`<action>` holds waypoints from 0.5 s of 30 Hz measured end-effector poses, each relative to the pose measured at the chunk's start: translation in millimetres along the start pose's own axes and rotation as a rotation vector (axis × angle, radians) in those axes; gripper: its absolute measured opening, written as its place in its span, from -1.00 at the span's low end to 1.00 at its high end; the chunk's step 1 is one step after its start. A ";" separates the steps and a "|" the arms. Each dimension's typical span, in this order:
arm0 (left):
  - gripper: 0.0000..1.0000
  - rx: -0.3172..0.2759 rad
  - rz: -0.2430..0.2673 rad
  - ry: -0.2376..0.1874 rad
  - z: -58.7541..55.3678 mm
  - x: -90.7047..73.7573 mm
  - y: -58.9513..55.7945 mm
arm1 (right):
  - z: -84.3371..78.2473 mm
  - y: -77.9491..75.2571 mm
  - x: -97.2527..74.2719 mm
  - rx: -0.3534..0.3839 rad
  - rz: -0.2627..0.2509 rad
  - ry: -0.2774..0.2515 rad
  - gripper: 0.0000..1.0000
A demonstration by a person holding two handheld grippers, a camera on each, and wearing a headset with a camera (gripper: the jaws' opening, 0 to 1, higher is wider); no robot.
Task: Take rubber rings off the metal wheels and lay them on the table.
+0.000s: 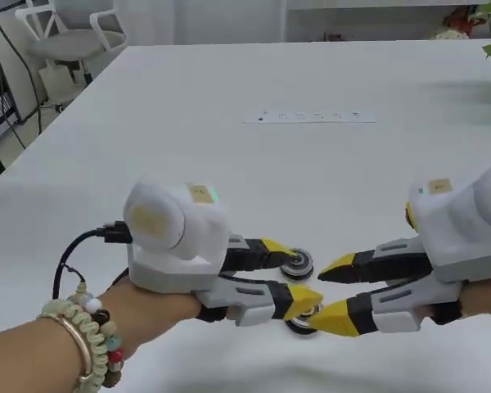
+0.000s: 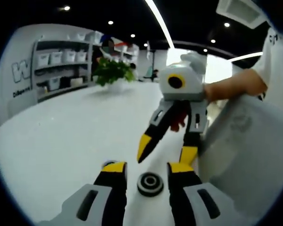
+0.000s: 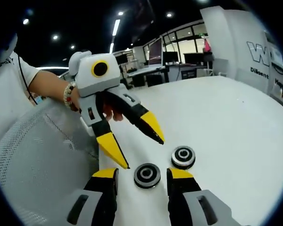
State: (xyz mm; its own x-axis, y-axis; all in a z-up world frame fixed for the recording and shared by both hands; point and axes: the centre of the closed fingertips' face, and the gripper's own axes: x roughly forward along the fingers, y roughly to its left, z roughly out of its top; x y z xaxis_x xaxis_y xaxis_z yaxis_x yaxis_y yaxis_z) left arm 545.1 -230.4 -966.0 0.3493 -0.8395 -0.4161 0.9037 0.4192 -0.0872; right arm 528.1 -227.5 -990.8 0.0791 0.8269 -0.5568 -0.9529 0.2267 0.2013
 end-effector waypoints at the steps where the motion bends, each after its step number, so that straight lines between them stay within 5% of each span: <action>1: -0.31 0.003 0.000 0.013 -3.1 1.1 -0.2 | -2.8 0.0 1.2 -0.001 0.001 0.010 -0.23; 10: -0.46 0.060 0.007 0.082 -21.7 8.9 -2.3 | -22.4 -7.2 9.9 -0.081 -0.046 0.108 -0.37; 15: -0.54 0.081 -0.007 0.092 -25.2 14.1 -5.8 | -25.2 -8.5 12.5 -0.096 -0.050 0.118 -0.49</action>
State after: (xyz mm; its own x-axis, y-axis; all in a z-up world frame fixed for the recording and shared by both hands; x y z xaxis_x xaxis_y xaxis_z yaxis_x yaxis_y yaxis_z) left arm 538.6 -236.0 -994.2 0.3220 -0.8053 -0.4978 0.9243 0.3811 -0.0188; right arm 529.8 -232.1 -1019.9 0.0972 0.7481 -0.6565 -0.9727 0.2110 0.0964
